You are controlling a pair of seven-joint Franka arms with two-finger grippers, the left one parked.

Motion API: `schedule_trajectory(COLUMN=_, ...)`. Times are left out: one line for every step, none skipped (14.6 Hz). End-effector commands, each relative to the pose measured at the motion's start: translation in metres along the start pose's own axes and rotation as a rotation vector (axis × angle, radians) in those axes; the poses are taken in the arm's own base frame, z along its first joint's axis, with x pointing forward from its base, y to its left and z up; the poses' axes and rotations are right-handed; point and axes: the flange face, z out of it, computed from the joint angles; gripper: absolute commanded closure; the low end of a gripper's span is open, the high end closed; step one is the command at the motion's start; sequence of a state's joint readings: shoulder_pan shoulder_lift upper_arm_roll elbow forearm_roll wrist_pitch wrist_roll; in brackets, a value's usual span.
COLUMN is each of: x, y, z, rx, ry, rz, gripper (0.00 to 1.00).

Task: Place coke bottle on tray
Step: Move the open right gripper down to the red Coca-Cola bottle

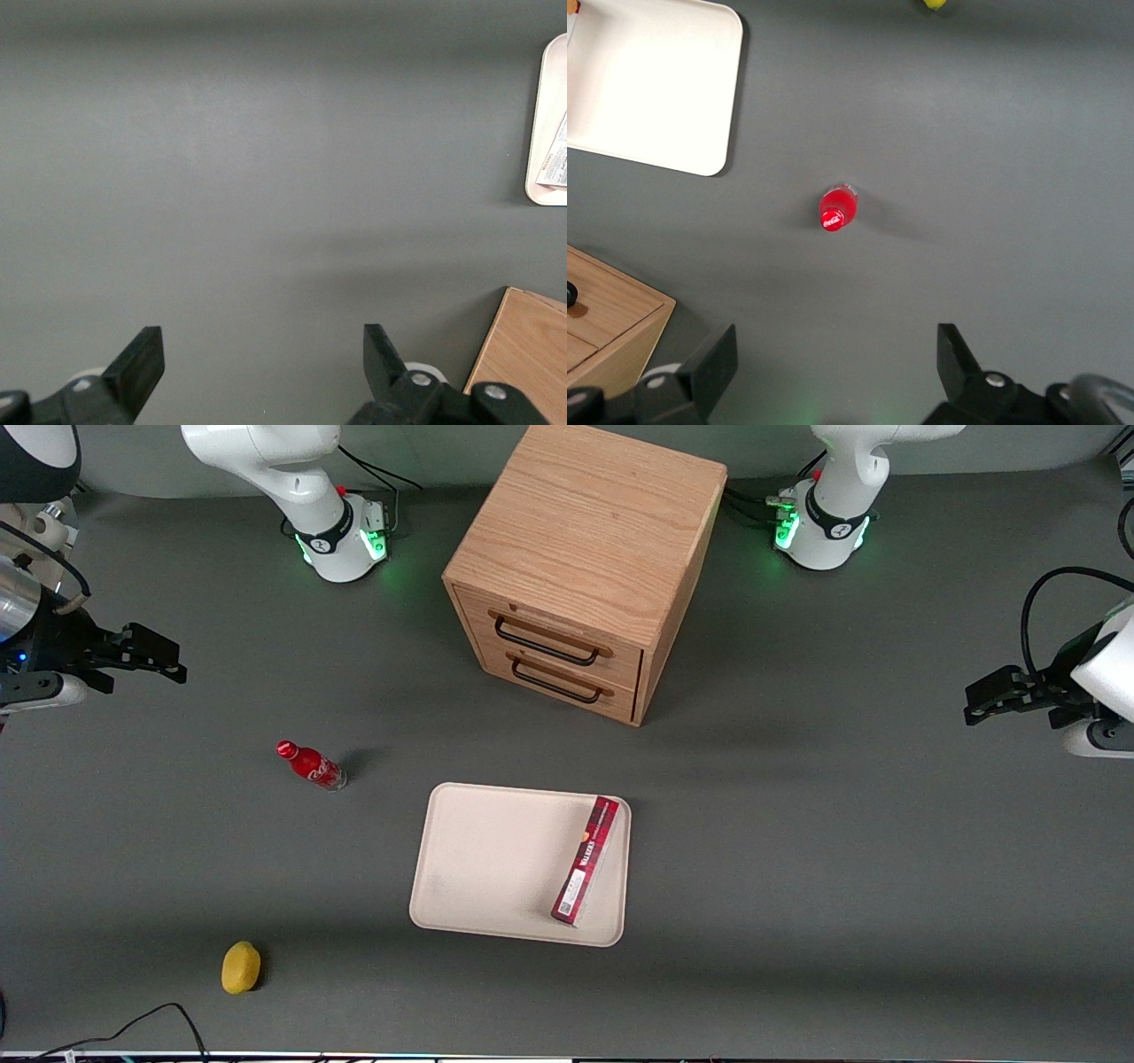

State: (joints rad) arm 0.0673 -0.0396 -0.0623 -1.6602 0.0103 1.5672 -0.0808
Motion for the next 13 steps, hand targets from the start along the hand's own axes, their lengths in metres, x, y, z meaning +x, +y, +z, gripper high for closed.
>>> schedule_trajectory(x=0.001, y=-0.001, z=-0.005, rx=0.023, ry=-0.021, rz=0.016, gripper=0.0)
schedule_trajectory(x=0.001, y=-0.001, z=-0.006, rx=0.023, ry=-0.02, rz=0.016, gripper=0.0)
schedule_trajectory(x=0.001, y=-0.002, z=-0.007, rx=0.022, ry=-0.019, rz=0.014, gripper=0.0)
schedule_trajectory(x=0.001, y=-0.003, z=-0.007, rx=0.022, ry=-0.019, rz=0.013, gripper=0.0)
schedule_trajectory(x=0.002, y=-0.003, z=-0.006, rx=0.022, ry=-0.022, rz=0.014, gripper=0.0)
schedule_trajectory(x=0.001, y=-0.003, z=-0.005, rx=0.023, ry=-0.026, rz=0.02, gripper=0.0)
schedule_trajectory(x=0.0, y=-0.006, z=0.0, rx=0.023, ry=-0.047, rz=0.052, gripper=0.0)
schedule_trajectory(x=0.002, y=-0.012, z=0.008, rx=0.021, ry=-0.067, rz=0.073, gripper=0.0)
schedule_trajectory(x=0.011, y=-0.021, z=0.022, rx=0.019, ry=-0.089, rz=0.06, gripper=0.0)
schedule_trajectory(x=0.02, y=-0.025, z=0.037, rx=0.017, ry=-0.108, rz=0.053, gripper=0.0)
schedule_trajectory(x=0.032, y=-0.027, z=0.056, rx=0.018, ry=-0.116, rz=0.05, gripper=0.0)
schedule_trajectory(x=0.043, y=-0.03, z=0.075, rx=0.017, ry=-0.122, rz=0.044, gripper=0.0)
schedule_trajectory(x=0.053, y=-0.034, z=0.095, rx=0.017, ry=-0.128, rz=0.034, gripper=0.0)
